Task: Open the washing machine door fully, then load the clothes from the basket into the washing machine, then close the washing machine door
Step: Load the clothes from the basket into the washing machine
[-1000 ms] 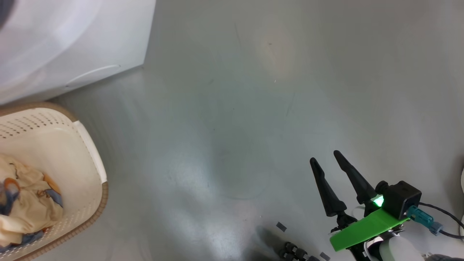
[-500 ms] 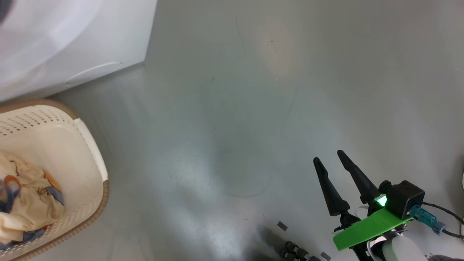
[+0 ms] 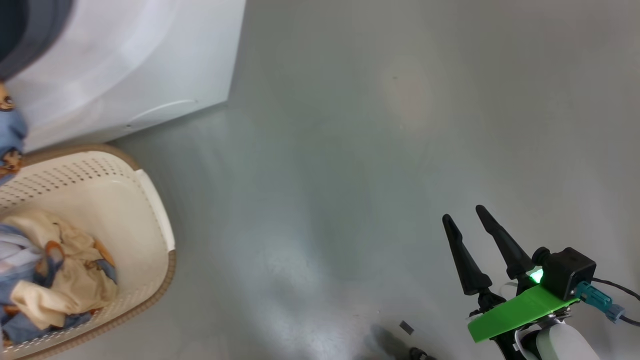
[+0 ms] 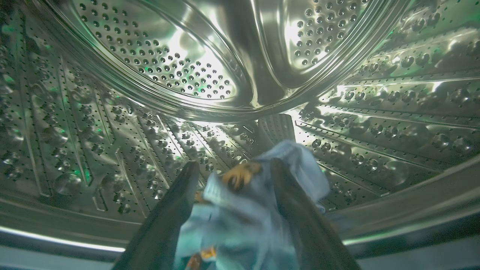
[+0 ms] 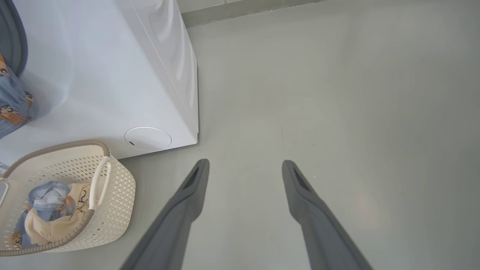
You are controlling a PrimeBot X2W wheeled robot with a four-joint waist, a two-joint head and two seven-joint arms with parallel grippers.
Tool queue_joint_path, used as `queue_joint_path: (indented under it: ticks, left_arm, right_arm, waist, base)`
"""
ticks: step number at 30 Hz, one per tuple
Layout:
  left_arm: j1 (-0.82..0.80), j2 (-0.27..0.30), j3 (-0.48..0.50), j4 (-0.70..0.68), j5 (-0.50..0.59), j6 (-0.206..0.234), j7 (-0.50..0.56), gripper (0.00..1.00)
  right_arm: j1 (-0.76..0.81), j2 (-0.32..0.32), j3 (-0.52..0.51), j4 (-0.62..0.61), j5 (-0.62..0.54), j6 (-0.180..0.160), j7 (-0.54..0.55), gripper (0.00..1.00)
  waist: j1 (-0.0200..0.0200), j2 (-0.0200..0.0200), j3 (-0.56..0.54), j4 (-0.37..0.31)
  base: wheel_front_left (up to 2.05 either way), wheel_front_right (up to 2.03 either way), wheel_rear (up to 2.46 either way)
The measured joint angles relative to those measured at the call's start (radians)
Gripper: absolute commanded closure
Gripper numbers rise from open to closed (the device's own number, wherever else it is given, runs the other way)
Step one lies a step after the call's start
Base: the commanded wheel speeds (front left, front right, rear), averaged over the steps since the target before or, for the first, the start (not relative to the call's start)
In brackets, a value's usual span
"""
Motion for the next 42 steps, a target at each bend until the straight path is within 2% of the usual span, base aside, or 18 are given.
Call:
queue_joint_path:
  ticks: [7, 19, 29, 35, 42]
  left_arm:
    - [0.012, -0.061, -0.018, 0.037, -0.003, 0.026, -0.021, 0.00]
    - [0.161, -0.140, -0.010, 0.045, -0.065, 0.006, -0.109, 0.00]
    - [0.339, -0.203, -0.014, -0.174, -0.095, 0.001, -0.120, 0.00]
    - [0.434, -0.240, -0.031, -0.342, -0.099, -0.002, -0.120, 0.00]
    - [0.631, -0.265, -0.064, -0.516, -0.103, 0.000, -0.121, 0.00]
  right_arm:
    - [0.007, -0.004, -0.010, 0.001, 0.000, 0.000, 0.000, 0.00]
    - [0.044, -0.021, -0.035, 0.010, -0.010, 0.000, 0.000, 0.00]
    - [0.056, -0.023, -0.070, 0.005, -0.029, 0.000, 0.000, 0.00]
    - [0.056, -0.026, -0.100, -0.021, -0.040, 0.000, 0.000, 0.00]
    - [0.052, -0.048, -0.106, -0.039, -0.058, 0.000, 0.000, 0.00]
  waist:
    - [0.0000, 0.0000, -0.046, 0.039]
    - [0.0000, 0.0000, -0.146, 0.110]
    - [0.0000, 0.0000, -0.198, 0.180]
    - [0.0001, 0.0000, -0.190, 0.222]
    - [0.0000, 0.0000, -0.181, 0.276]
  base:
    - [0.00, 0.00, 0.00]
    - [0.00, 0.00, 0.00]
    - [0.00, 0.00, 0.00]
    - [0.00, 0.00, 0.00]
    - [0.00, 0.00, 0.00]
